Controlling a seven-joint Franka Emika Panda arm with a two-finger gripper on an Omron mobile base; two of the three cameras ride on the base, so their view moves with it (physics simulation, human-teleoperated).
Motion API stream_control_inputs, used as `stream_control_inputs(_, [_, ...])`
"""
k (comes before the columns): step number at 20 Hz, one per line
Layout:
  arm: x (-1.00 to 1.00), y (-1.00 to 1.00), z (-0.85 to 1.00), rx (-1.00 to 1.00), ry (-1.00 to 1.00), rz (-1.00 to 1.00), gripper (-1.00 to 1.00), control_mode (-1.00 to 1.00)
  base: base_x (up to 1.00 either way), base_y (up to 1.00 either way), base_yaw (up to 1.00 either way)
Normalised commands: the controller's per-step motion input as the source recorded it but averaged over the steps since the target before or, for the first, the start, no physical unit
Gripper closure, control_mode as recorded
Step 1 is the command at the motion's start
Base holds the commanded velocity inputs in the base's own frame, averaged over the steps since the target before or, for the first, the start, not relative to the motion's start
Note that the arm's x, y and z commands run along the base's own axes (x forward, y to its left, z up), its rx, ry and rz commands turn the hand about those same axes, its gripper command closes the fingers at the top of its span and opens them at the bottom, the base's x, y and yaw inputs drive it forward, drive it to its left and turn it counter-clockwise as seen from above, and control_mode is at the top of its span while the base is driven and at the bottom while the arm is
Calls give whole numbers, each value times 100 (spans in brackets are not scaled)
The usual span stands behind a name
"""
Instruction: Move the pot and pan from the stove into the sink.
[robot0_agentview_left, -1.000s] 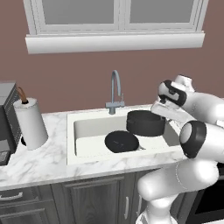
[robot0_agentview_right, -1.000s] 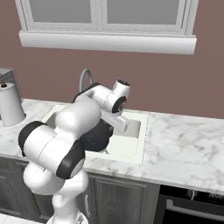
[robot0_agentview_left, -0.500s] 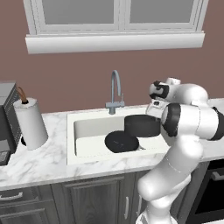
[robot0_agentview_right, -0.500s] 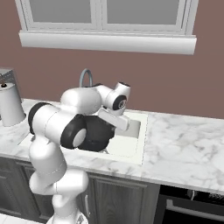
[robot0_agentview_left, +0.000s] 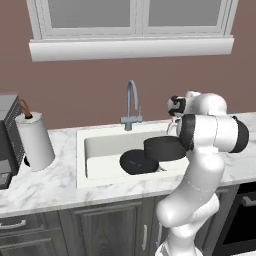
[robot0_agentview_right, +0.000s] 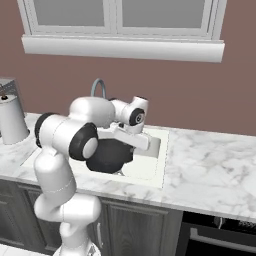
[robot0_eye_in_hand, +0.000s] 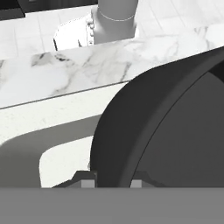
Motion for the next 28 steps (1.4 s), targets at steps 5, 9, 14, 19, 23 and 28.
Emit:
stream_control_inputs(5, [-49, 3, -37, -19, -12, 16, 100, -100, 0, 0, 0])
stream_control_inputs(9, [-48, 0, -23, -15, -23, 18, 100, -100, 0, 0, 0])
stream_control_inputs(14, [-45, 0, -5, -9, -26, 14, 100, -100, 0, 0, 0])
stream_control_inputs(19, [6, 0, 0, 0, -3, 1, 100, -100, 0, 0, 0])
stream_control_inputs(23, [44, -14, 8, 5, 0, 0, 100, -100, 0, 0, 0])
stream_control_inputs(28, [66, -21, 18, 9, 1, 0, 100, -100, 0, 0, 0])
